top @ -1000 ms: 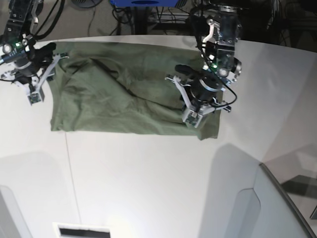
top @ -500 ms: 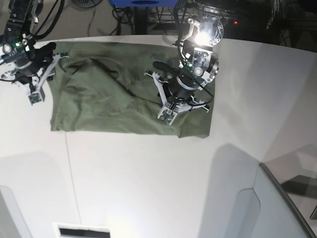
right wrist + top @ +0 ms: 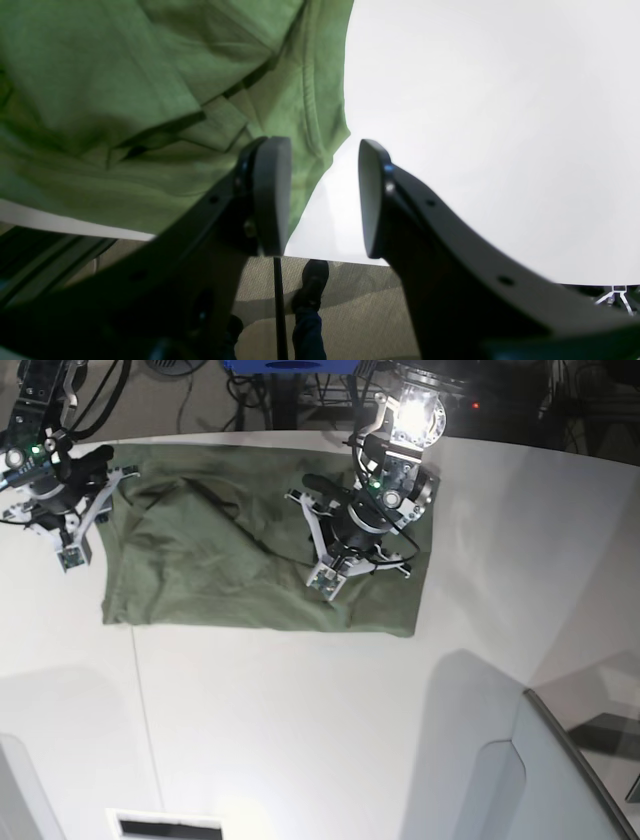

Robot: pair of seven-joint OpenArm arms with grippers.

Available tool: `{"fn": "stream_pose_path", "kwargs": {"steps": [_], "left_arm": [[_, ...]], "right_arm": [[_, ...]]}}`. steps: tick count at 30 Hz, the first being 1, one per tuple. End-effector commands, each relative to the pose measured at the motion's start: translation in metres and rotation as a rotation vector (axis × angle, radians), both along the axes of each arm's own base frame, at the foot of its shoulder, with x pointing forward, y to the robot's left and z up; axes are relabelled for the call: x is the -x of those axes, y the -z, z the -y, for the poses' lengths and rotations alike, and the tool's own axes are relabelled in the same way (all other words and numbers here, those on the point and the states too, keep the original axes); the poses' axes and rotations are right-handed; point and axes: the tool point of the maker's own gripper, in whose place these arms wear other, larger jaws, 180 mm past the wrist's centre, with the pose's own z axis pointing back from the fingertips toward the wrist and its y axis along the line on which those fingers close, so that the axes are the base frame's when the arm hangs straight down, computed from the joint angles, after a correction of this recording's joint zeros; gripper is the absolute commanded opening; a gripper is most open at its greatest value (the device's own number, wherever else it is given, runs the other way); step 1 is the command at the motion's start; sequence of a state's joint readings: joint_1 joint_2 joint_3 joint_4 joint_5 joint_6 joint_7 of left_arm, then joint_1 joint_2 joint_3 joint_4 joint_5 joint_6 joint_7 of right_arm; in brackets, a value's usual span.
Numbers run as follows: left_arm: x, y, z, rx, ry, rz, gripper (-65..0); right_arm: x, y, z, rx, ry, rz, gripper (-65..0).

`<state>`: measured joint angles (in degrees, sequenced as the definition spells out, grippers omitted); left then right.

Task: Layout the t-shirt on the table in an organized manner, then fold the t-shirt properly
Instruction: 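Carry the held end with the left gripper toward the right gripper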

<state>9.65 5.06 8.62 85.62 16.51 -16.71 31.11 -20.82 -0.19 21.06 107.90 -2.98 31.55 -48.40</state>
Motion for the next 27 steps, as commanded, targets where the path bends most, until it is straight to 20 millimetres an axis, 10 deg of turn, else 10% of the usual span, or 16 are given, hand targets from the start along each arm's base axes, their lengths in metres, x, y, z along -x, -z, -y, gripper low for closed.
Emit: {"fn": "stream_pose_path", "kwargs": {"steps": [1, 15, 22, 27], "left_arm": [[-0.009, -0.011, 0.005, 0.020, 0.001, 0.040, -65.0], [-0.004, 0.000, 0.004, 0.012, 0.005, 0.010, -65.0], [-0.002, -0.003, 0.020, 0.019, 0.052, 0.019, -29.8], [0.011, -0.004, 0.050, 0.015, 0.176, 0.024, -18.8]], "right_arm": [[-0.006, -0.008, 0.002, 0.005, -0.004, 0.033, -43.5], [-0.011, -0.010, 0.002, 0.004, -0.001, 0.046, -43.4], [-0.014, -0.011, 0.002, 0.004, -0.001, 0.052, -43.1], [-0.017, -0.012, 0.003, 0.009, 0.004, 0.041, -43.1]]}}
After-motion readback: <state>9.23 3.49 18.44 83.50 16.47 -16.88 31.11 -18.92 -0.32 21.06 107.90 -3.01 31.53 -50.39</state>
